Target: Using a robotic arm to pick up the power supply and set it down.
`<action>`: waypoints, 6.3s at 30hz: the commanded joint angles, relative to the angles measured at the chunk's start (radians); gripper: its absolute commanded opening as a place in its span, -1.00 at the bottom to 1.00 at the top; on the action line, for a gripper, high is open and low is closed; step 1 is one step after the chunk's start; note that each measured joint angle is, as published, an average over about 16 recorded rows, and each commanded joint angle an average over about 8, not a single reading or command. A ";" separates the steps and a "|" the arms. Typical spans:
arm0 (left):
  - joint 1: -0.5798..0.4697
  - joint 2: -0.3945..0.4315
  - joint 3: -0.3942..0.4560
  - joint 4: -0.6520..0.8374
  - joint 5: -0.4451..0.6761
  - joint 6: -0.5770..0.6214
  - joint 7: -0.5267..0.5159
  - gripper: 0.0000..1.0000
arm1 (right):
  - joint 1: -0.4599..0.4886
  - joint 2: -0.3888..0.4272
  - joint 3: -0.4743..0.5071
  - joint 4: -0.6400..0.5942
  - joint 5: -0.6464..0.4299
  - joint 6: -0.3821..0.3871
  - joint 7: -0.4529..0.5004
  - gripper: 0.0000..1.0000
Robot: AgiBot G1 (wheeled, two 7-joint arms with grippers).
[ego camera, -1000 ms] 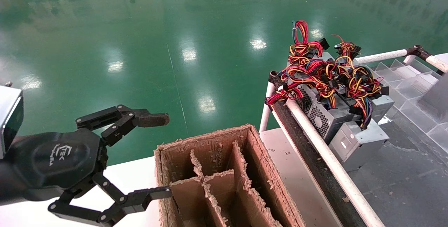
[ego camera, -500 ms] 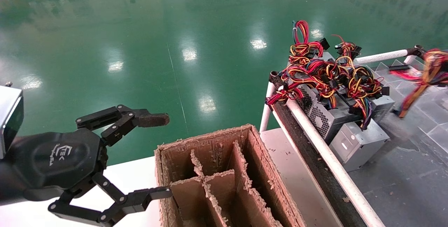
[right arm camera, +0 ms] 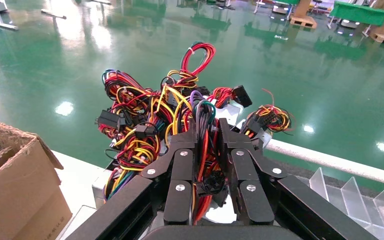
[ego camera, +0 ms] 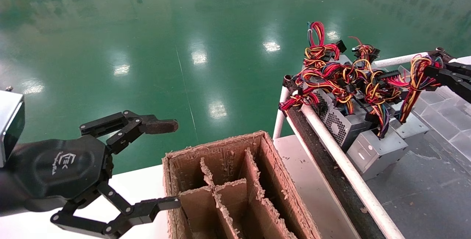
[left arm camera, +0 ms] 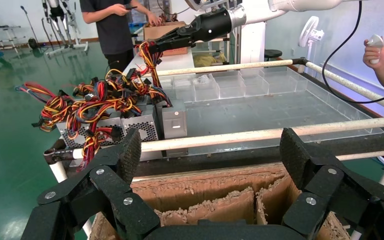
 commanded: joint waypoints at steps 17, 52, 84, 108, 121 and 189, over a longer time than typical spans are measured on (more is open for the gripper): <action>0.000 0.000 0.000 0.000 0.000 0.000 0.000 1.00 | -0.003 0.034 -0.008 -0.008 -0.011 -0.008 -0.021 1.00; 0.000 -0.001 0.000 0.001 0.000 0.000 0.000 1.00 | -0.005 0.021 0.056 0.137 0.104 -0.095 0.128 1.00; 0.000 -0.001 0.000 0.001 0.000 0.000 0.000 1.00 | -0.397 0.005 0.075 0.844 0.311 -0.031 0.352 1.00; 0.000 -0.001 0.000 0.001 -0.001 -0.001 0.000 1.00 | -0.670 -0.006 0.087 1.337 0.456 0.014 0.507 1.00; 0.000 -0.001 0.000 0.001 -0.001 -0.001 0.000 1.00 | -0.674 -0.007 0.088 1.344 0.461 0.016 0.508 1.00; 0.000 -0.001 0.000 0.001 -0.001 -0.001 0.000 1.00 | -0.661 -0.006 0.087 1.320 0.452 0.013 0.503 1.00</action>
